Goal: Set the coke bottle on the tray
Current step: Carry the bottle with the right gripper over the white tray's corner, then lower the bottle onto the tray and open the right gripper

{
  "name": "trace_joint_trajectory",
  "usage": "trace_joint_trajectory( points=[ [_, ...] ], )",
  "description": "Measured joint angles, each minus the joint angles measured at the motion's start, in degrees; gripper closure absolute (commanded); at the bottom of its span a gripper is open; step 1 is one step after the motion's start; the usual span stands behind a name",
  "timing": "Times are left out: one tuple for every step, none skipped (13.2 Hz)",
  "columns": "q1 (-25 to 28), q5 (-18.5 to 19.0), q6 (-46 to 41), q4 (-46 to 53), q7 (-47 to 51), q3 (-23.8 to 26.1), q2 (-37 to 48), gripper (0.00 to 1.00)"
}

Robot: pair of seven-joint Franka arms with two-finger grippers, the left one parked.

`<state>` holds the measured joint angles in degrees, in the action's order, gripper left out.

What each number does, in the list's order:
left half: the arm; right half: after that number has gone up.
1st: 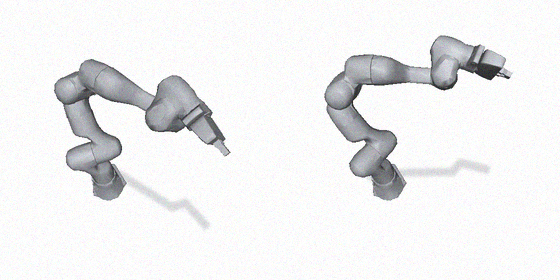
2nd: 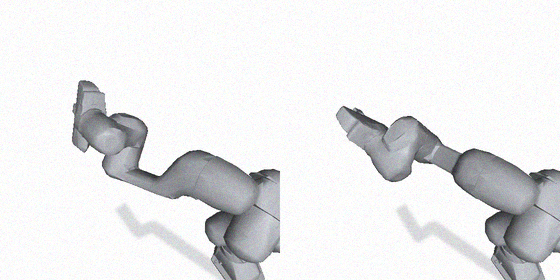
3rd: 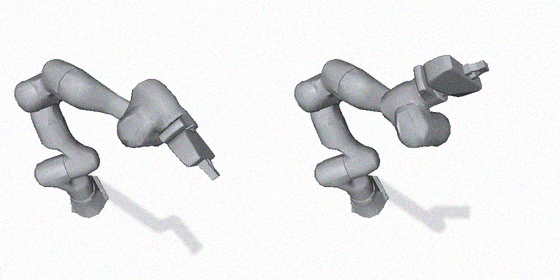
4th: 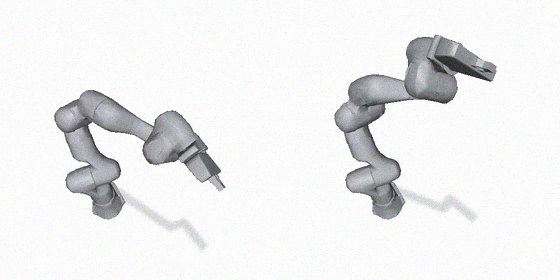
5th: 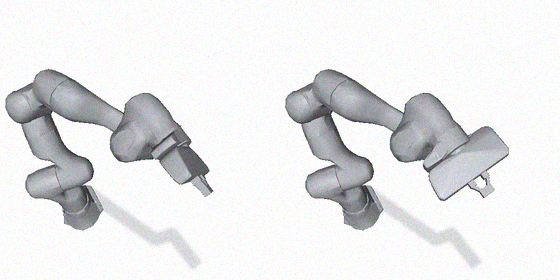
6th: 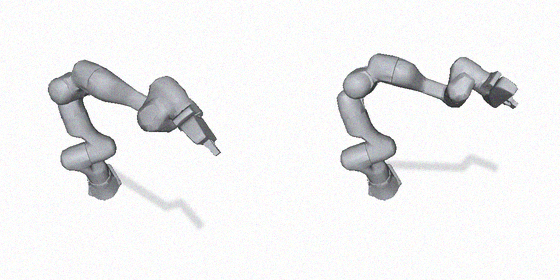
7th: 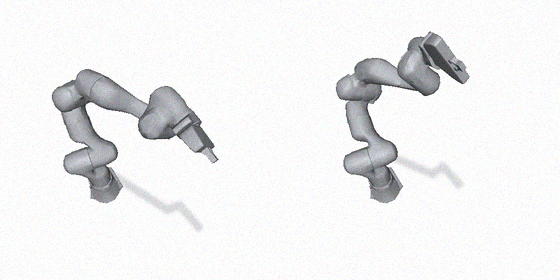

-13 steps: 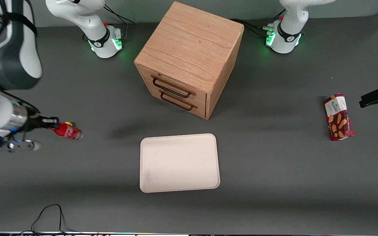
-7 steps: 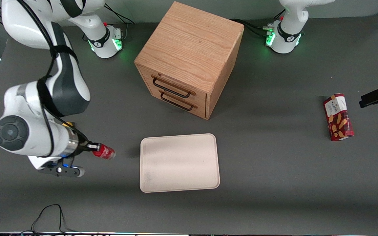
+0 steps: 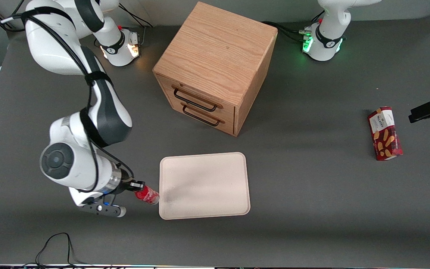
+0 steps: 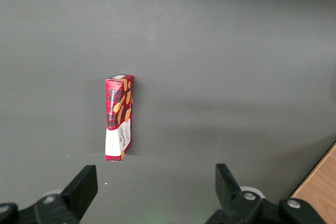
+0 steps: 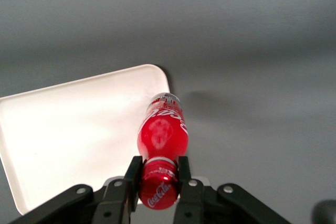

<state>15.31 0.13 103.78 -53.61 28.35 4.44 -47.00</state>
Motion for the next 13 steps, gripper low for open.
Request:
trace_joint_trajectory(
  points=[
    [0.6, 0.1, 1.3, 0.1, 0.5, 0.0, -1.0, 1.00],
    [1.3, 0.3, 2.2, 0.3, 0.7, 0.0, -2.0, 1.00],
    [2.0, 0.8, 2.6, 0.5, 0.9, 0.0, -2.8, 1.00],
    [2.5, 1.1, 3.2, 0.5, 1.0, 0.0, -3.4, 1.00],
    [2.9, 1.3, 3.7, 0.5, 1.1, 0.0, -3.8, 1.00],
    [3.1, 1.4, 4.0, 0.5, 1.2, -0.1, -4.1, 1.00],
    [3.3, 1.4, 4.2, 0.5, 1.3, -0.1, -4.5, 1.00],
    [3.4, 1.7, 4.3, 0.5, 1.3, -0.1, -4.7, 1.00],
    [3.7, 2.6, 4.4, 0.5, 1.4, -0.1, -4.9, 1.00],
    [4.0, 3.5, 4.5, 0.5, 1.6, -0.1, -5.0, 1.00],
    [4.3, 3.8, 4.6, 0.5, 1.8, -0.1, -5.2, 1.00],
    [4.4, 3.9, 5.1, 0.5, 1.9, -0.1, -5.4, 1.00],
    [4.4, 4.0, 5.4, 0.6, 1.9, -0.1, -5.6, 1.00]
  ],
)
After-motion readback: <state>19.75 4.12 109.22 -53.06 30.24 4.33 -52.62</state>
